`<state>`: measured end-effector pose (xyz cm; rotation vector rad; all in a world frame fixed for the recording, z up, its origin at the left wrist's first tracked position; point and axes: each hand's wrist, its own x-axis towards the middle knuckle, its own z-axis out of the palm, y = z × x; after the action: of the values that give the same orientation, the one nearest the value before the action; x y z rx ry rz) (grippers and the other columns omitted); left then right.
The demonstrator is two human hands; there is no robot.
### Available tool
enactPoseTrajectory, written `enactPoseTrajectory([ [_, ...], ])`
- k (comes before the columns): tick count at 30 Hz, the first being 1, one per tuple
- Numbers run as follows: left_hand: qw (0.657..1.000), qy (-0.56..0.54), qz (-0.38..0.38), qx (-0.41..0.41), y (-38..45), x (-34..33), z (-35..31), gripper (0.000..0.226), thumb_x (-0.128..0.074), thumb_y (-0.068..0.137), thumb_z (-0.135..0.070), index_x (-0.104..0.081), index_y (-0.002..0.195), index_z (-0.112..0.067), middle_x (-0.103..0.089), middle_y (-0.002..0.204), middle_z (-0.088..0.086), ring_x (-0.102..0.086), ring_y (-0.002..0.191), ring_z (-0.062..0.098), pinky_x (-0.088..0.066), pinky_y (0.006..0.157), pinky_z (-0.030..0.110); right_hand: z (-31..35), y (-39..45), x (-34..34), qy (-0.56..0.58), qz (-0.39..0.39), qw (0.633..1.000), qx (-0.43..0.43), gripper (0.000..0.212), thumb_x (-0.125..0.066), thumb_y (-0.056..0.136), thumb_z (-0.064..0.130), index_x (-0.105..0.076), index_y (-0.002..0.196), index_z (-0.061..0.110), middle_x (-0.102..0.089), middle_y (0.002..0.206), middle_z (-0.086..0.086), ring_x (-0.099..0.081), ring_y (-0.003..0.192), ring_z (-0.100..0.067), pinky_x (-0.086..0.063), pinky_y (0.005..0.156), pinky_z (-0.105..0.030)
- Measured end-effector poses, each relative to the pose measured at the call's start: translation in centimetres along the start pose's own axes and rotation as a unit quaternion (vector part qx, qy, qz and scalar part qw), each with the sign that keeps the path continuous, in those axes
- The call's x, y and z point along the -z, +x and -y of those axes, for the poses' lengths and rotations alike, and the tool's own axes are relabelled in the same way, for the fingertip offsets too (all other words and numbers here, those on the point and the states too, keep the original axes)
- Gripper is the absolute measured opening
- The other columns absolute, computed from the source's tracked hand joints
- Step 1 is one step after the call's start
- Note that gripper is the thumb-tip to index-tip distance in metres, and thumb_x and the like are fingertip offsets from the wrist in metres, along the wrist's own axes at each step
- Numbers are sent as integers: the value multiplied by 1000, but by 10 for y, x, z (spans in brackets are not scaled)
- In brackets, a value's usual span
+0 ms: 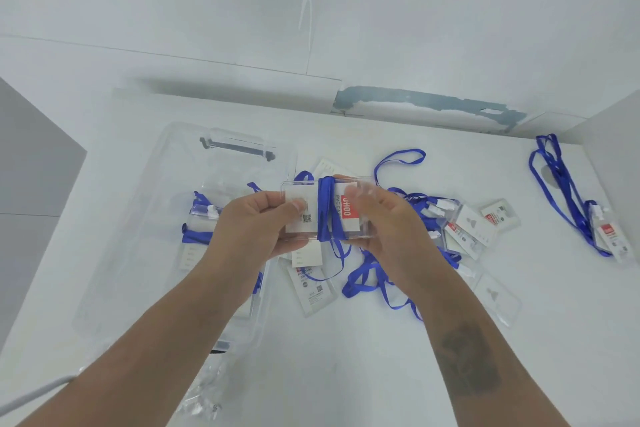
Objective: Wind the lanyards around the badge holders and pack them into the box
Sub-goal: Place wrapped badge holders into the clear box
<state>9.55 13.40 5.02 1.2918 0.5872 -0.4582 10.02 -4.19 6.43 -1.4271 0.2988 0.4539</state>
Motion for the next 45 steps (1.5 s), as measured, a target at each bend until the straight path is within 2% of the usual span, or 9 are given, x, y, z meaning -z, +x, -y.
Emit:
enactPoseTrajectory([
  [3, 1000, 5, 20, 17, -1, 3, 3, 15, -69, 90, -15, -71, 101, -6, -77, 96, 11, -75, 87, 27, -60, 79, 34, 3, 2, 2, -97, -27, 995, 6, 19, -56, 98, 17, -73, 104, 10, -70, 90, -18, -66, 76, -17, -55, 59, -20],
  [6, 999, 14, 23, 30, 0, 11, 7, 14, -71, 88, -16, -72, 99, -7, -76, 98, 14, -75, 90, 29, -57, 83, 37, 0, 7, 3, -161, -21, 987, 4, 17, -60, 96, 22, -75, 101, 16, -71, 97, -16, -70, 88, -29, -60, 71, -33],
  [18, 998, -48, -27, 31, -16, 42, 9, 11, -70, 88, -16, -75, 97, -13, -78, 92, 7, -73, 83, 20, -58, 83, 36, 23, 26, -41, -269, 3, 963, 33, 8, -68, 89, 16, -74, 90, 22, -74, 78, 4, -70, 70, -9, -62, 73, -33],
  [25, 970, -192, -131, 71, -25, 67, 17, 13, -60, 92, -6, -71, 92, -14, -77, 84, 5, -73, 75, 18, -57, 77, 35, 31, 62, -93, -445, 96, 889, 38, 11, -65, 88, 24, -74, 95, 22, -68, 75, 18, -63, 68, -3, -52, 61, -20],
  [30, 935, -276, -164, 152, -28, 80, 20, 10, -57, 91, -9, -66, 87, -11, -71, 90, 8, -66, 90, 25, -51, 95, 39, 17, 92, -135, -593, 174, 786, 0, 31, -63, 91, 28, -69, 110, 5, -70, 110, -11, -66, 100, -26, -55, 87, -38],
  [33, 913, -309, -174, 200, -19, 84, 23, 9, -60, 89, -13, -63, 97, -9, -66, 95, 9, -62, 93, 26, -48, 95, 36, -5, 110, -151, -649, 204, 733, -14, 30, -62, 91, 28, -70, 107, 4, -68, 108, -13, -64, 95, -26, -53, 85, -36],
  [36, 892, -322, -203, 245, -9, 85, 27, 8, -58, 90, -17, -56, 94, -10, -60, 92, 8, -55, 94, 26, -42, 98, 35, -32, 125, -164, -669, 225, 708, -34, 29, -65, 87, 29, -72, 104, 7, -70, 105, -10, -66, 92, -25, -57, 85, -39],
  [41, 883, -317, -217, 270, 3, 88, 31, 11, -53, 91, -18, -57, 82, -12, -57, 81, 9, -55, 70, 26, -41, 61, 29, -66, 136, -184, -693, 264, 669, -48, 23, -62, 86, 28, -73, 99, 12, -72, 101, -5, -68, 93, -25, -57, 80, -39],
  [45, 883, -303, -237, 271, 17, 97, 37, 22, -51, 89, -16, -65, 72, -13, -62, 90, 10, -57, 91, 29, -46, 71, 35, -81, 143, -194, -697, 279, 658, -60, 24, -66, 87, 35, -73, 102, 17, -71, 98, 0, -66, 92, -22, -55, 80, -37],
])
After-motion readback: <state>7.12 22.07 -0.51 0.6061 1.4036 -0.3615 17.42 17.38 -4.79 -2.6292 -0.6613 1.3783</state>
